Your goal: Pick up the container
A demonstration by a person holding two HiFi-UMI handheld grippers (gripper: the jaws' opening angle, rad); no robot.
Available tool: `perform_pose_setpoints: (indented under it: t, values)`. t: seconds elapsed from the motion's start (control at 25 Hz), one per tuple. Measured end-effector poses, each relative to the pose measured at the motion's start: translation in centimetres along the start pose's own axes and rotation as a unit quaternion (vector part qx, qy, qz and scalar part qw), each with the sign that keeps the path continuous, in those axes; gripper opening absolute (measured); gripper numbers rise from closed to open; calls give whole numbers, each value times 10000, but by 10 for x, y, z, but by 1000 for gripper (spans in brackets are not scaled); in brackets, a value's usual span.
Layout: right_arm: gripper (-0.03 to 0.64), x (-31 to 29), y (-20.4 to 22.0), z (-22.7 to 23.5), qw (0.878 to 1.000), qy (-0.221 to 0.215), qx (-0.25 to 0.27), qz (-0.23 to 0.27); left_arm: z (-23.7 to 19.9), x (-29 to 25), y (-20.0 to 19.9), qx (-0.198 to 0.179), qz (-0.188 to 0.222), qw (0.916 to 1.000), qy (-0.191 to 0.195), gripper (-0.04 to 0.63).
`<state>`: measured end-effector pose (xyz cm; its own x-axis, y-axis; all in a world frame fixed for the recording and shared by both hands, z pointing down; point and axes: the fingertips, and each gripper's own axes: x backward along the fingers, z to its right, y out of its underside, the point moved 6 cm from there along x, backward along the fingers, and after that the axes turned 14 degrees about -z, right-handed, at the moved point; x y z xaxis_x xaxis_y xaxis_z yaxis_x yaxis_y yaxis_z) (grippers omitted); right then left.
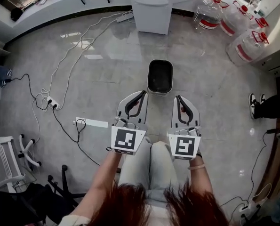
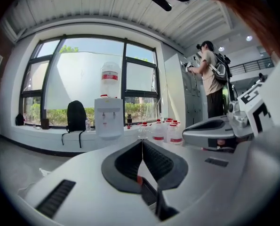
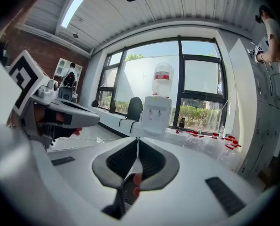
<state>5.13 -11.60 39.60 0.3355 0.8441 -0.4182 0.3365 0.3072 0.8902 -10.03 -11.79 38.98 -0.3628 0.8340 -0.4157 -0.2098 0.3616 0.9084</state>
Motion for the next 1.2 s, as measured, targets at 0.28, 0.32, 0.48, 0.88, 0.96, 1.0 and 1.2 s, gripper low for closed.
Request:
perform_pose_setpoints:
  t: [0.28,0.32,0.48,0.88,0.96,1.0,1.2]
  values:
    - [25,-49,81,-18,9999,-133,-83,-31,-9,-50,78,2,15,9999,114,15]
    - [25,-56,93,-18,9999,-139,-94,-35,-10,-57,88,45,21,9999,129,15]
    - [25,-84,139,-20,9999,-137,78,-11,-19,-86,124,367,112,9988,288,15]
    - [25,-138,230,-14,9997,-121,46,203,-35,-144,220,323,150,9986,396,15]
    - [25,-145,246,-17,9996,-157,106,193,-36,-153,241,456,106,9979,454,15]
    - [25,-149,255,-19,9996,-187,156,153,-36,-157,252,472,75,9979,445,15]
    - [25,-170,299,-29,9986,-276,454,-55,-34,-179,303,489,-115,9979,411,17]
